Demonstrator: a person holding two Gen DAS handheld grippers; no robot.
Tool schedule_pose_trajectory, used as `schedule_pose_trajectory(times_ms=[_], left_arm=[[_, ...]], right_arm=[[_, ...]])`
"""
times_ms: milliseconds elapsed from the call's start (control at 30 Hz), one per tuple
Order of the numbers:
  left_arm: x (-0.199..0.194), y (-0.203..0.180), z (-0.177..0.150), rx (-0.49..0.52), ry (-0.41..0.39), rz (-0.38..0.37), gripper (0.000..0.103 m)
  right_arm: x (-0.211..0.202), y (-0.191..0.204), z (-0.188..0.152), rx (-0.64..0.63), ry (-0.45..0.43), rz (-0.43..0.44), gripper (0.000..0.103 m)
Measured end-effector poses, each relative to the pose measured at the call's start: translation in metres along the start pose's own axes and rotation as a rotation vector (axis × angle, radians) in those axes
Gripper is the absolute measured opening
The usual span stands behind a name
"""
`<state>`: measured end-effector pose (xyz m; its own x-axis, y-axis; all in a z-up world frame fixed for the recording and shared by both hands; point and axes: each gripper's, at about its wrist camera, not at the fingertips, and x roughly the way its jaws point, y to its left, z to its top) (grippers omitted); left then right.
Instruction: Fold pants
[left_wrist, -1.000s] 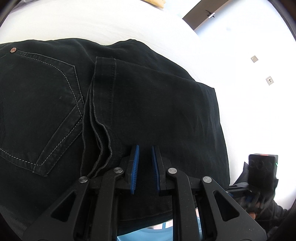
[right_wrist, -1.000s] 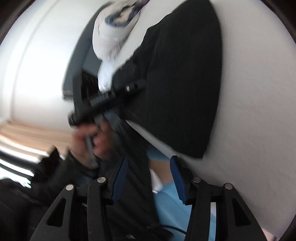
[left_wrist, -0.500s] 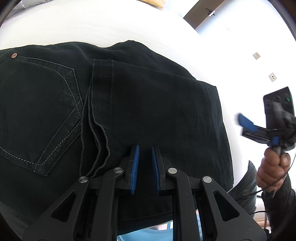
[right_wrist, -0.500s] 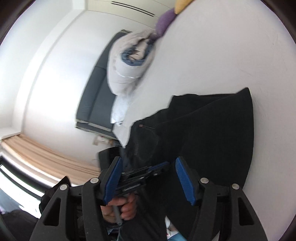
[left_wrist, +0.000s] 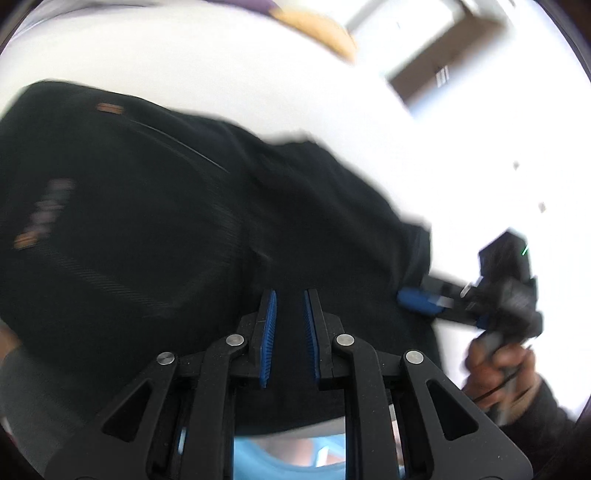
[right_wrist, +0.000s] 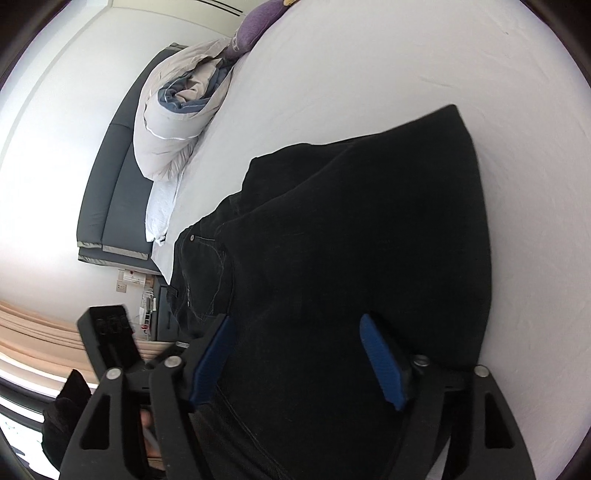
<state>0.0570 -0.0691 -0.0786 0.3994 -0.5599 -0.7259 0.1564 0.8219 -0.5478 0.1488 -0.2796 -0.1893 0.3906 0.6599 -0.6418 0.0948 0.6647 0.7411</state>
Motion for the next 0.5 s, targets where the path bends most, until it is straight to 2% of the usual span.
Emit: schedule_pose_trajectory(times_ms=[33,67,100,133,167,267,333,500], left_arm=[[-0.018,0.014,0.001,-0.042,-0.047,-0.001,0.032],[-0.037,0.031,0.002,-0.088,-0.101,0.005,0.074],[-0.055,0.047,0.003,-0.129,-0.158,0.012,0.093],[-0.081,0.069,0.001,-0.191,-0.262,0.022,0.103],[-0.096,0.085,-0.002,-0.233,-0.315,0.022,0.103],[-0.12,0.137,-0.003,-0.383,-0.371,-0.03,0.103],[-0.127,0.164,-0.007,-0.45,-0.41,-0.066,0.103],[-0.117,0.205,-0.009,-0.54,-0.413,-0.11,0.102]], right_arm=[[0.0,0.0,0.0,-0.006,0.0,-0.005,0.08],[0.001,0.001,-0.004,-0.01,-0.001,-0.007,0.081],[0.002,0.003,-0.004,-0.012,-0.002,-0.01,0.084],[0.003,0.004,-0.004,-0.013,-0.002,-0.011,0.085],[0.003,0.004,-0.005,-0.014,-0.003,-0.011,0.086],[0.005,0.006,-0.004,-0.011,-0.006,-0.009,0.087],[0.005,0.006,-0.004,-0.007,-0.008,-0.003,0.087],[0.004,0.005,-0.005,-0.004,-0.008,0.011,0.085]])
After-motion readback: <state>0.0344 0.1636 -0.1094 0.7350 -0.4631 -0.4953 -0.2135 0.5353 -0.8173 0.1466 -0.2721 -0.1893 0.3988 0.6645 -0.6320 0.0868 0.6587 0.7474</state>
